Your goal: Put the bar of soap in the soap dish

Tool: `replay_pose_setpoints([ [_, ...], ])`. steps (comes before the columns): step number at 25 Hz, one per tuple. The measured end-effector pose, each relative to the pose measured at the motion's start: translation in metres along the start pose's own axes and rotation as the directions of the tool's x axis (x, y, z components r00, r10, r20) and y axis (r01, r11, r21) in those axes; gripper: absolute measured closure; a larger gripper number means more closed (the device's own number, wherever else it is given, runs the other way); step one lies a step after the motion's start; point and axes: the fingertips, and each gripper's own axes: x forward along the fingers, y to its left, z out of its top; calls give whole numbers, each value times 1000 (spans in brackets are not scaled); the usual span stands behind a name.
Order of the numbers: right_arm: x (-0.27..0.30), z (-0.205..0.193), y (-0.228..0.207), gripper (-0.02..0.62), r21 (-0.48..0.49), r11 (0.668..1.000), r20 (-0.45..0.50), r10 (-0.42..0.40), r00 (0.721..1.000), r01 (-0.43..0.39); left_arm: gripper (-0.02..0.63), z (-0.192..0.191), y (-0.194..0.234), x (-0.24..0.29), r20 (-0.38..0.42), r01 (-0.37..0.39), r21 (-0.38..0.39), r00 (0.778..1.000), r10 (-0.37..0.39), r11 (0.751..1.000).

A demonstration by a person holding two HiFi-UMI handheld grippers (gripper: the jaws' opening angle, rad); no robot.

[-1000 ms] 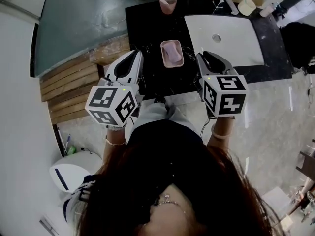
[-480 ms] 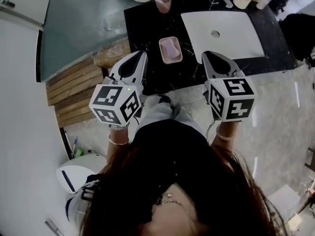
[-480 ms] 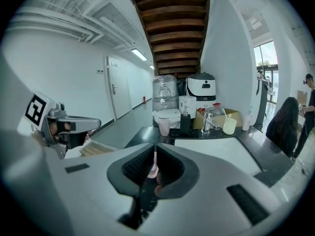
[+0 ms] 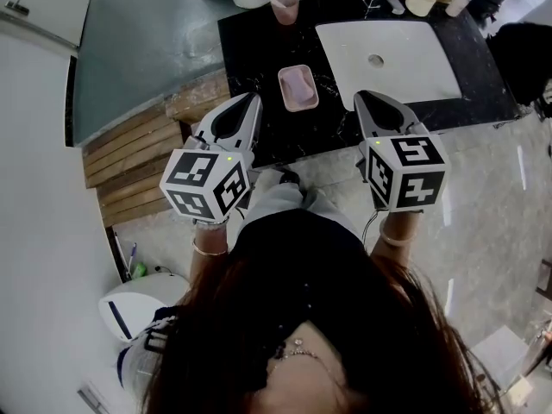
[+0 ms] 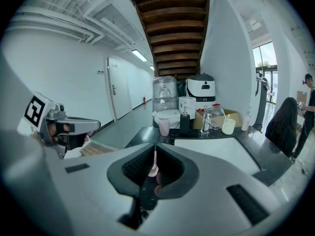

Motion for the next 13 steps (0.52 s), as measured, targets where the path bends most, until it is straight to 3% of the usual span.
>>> replay_pose_setpoints([
  [13,9,0,7,574,-7,1000,-5,4,1000,-4,611,-1,9,-1,3,3,-3,1000,-3,1000],
])
